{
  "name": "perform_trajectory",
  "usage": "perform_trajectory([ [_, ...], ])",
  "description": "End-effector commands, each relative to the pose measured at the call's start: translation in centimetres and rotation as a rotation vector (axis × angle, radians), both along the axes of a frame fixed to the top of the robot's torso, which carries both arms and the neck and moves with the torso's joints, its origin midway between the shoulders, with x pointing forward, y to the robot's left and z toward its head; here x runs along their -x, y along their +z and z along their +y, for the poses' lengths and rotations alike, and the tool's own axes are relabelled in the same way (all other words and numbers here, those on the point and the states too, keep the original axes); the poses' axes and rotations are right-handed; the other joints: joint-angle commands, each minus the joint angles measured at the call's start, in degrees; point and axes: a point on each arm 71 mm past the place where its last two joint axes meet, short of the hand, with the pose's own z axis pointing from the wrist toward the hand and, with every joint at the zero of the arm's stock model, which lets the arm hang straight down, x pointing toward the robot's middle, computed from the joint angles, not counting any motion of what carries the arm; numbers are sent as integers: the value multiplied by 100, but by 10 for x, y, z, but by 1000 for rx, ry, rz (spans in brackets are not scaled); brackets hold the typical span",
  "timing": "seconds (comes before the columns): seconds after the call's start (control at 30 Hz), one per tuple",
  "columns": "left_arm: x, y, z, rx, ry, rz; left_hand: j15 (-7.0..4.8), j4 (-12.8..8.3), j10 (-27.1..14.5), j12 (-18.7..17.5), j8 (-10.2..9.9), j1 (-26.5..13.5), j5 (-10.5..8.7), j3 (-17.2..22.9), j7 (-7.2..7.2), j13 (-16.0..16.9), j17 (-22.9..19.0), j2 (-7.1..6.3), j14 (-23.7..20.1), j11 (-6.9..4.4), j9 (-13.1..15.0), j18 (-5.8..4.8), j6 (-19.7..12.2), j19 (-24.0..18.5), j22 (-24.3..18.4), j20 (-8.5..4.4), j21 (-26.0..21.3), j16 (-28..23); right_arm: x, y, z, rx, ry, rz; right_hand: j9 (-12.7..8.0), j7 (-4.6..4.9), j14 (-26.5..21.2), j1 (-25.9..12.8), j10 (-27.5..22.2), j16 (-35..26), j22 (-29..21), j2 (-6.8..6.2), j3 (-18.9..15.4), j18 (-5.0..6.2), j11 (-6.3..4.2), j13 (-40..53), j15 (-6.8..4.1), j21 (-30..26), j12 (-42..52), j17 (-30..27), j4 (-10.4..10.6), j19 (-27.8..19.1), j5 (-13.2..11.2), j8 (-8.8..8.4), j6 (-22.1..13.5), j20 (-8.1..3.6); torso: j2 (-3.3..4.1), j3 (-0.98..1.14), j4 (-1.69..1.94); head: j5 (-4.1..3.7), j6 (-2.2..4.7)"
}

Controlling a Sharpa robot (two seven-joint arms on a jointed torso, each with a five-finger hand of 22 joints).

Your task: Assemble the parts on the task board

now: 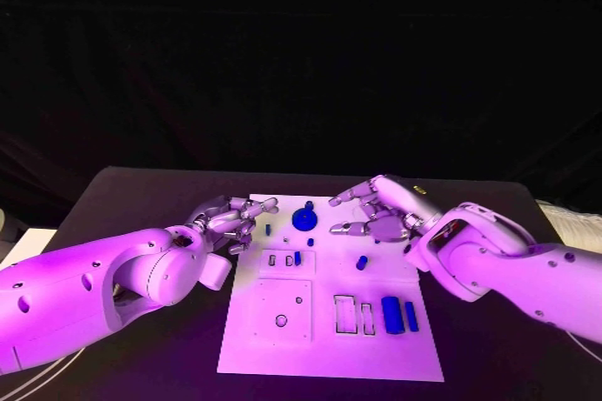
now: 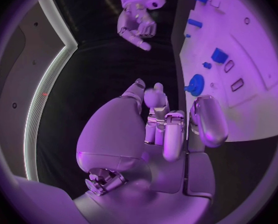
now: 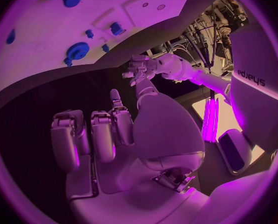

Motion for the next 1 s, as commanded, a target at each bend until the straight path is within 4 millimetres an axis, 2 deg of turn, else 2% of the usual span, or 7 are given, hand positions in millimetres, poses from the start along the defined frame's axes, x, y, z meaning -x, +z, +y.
perform_trajectory([
  [0.03, 4, -15, -6, -360, -196, 130, -9, 208, -135, 761, 265, -251, -29, -113, -79, 766, 1505, 116, 602, 27, 205, -92, -54, 31, 292, 3, 230, 17, -10, 8, -20, -147, -55, 141, 9, -14, 481, 66, 112, -23, 1248, 8, -29, 28, 23, 958, 18, -15, -2, 1057, -5, 452, 59, 20, 21, 21, -78, 31, -52, 30, -32],
  [0.2, -4, -15, -10, -660, -279, 162, -91, 648, -188, 1706, 1135, -454, -98, -544, -137, 1719, 1505, 138, 602, -44, 937, -186, -436, 97, 1022, 13, 732, 17, -22, 16, -54, -204, -161, 171, 13, -19, 481, 101, 116, -27, 1242, 36, -55, 30, 17, 956, 12, -20, 2, 1052, -15, 449, 133, 24, 37, 15, -129, 51, -62, 69, -65],
  [0.23, -5, -15, -11, -698, -284, 165, -75, 682, -184, 1735, 1194, -467, -106, -562, -170, 1750, 1505, 161, 602, -37, 984, -211, -442, 141, 1172, 5, 814, 17, -24, 17, -57, -209, -173, 175, 14, -19, 480, 105, 116, -29, 1240, 39, -59, 30, 16, 955, 12, -21, 0, 1049, -16, 448, 145, 24, 39, 15, -133, 56, -62, 76, -73],
  [0.27, -7, -14, -12, -739, -287, 166, -90, 747, -234, 1815, 1560, -375, -120, -713, -203, 1824, 1505, 163, 602, -88, 1321, -209, -691, 152, 1226, -27, 865, 17, -25, 17, -61, -214, -185, 179, 14, -20, 479, 108, 115, -31, 1237, 42, -63, 31, 15, 953, 11, -23, -3, 1046, -16, 446, 154, 24, 40, 14, -136, 61, -63, 79, -77],
  [0.33, -10, -11, -15, -810, -297, 166, -88, 768, -285, 1812, 1843, -374, -113, -796, -219, 1819, 1505, 308, 602, -59, 1581, -170, -859, 78, 1034, -34, 765, 17, -27, 18, -67, -221, -204, 185, 14, -21, 477, 114, 111, -37, 1228, 50, -71, 33, 14, 948, 10, -28, -12, 1036, -18, 441, 172, 24, 42, 12, -144, 69, -71, 91, -86],
  [0.67, -21, 1, -38, -951, -330, 122, -143, 768, -231, 1932, 2335, -434, -118, -1054, -268, 1943, 1505, 442, 602, -93, 2063, -191, -1122, 137, 1135, -62, 803, 17, -32, 17, -72, -215, -229, 200, 15, -24, 474, 155, 106, -49, 1215, 75, -98, 36, 11, 937, 5, -36, -27, 1019, -35, 434, 249, 21, 46, 7, -132, 72, -78, 104, -100],
  [1.0, -30, 7, -56, -1006, -337, 77, -155, 773, -200, 1997, 2521, -605, -274, -1299, -288, 2012, 1505, 444, 602, -116, 2271, -212, -1214, 174, 1237, -77, 848, 17, -34, 15, -73, -205, -240, 210, 15, -24, 474, 163, 107, -51, 1209, 78, -104, 38, 10, 937, 5, -40, -27, 1017, -39, 431, 263, 21, 47, 6, -136, 65, -60, 98, -120],
])
